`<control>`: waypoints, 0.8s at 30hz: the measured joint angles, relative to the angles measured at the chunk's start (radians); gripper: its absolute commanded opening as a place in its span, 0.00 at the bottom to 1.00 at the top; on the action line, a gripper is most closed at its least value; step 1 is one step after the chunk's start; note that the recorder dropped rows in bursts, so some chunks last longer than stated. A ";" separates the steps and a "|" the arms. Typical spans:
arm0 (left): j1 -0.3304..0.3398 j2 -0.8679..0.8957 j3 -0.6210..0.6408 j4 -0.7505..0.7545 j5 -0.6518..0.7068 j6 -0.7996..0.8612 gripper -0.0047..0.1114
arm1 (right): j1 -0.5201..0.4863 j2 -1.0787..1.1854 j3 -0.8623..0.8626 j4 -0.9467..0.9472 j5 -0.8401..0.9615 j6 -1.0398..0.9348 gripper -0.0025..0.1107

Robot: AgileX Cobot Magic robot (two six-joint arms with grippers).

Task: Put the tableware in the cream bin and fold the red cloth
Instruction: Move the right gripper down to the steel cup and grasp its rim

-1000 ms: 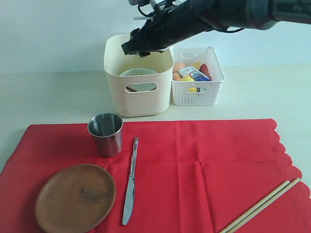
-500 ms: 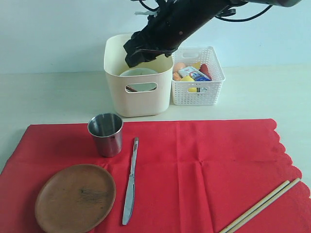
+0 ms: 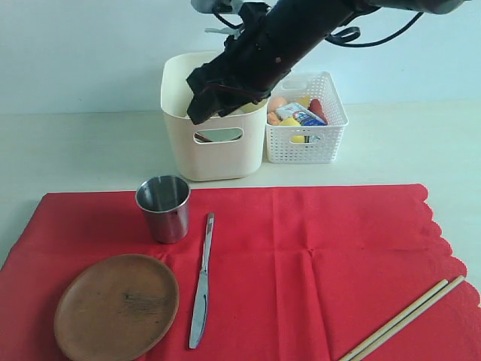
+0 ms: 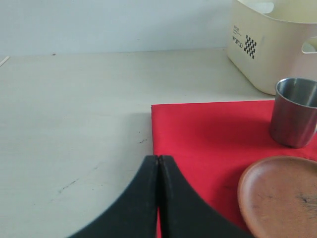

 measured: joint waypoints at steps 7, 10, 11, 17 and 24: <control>0.000 0.000 0.000 0.000 0.000 0.000 0.04 | 0.045 0.118 0.000 -0.053 -0.005 0.056 0.48; 0.000 0.000 0.000 0.000 0.000 0.000 0.04 | 0.109 0.157 0.000 -0.119 -0.074 0.103 0.48; 0.000 0.000 0.000 0.000 0.000 0.000 0.04 | 0.123 0.169 0.000 -0.161 -0.100 0.130 0.48; 0.000 0.000 0.000 0.000 0.000 0.000 0.04 | 0.167 0.192 0.000 -0.290 -0.190 0.241 0.48; 0.000 0.000 0.000 0.000 0.000 0.000 0.04 | 0.185 0.192 0.000 -0.288 -0.201 0.249 0.48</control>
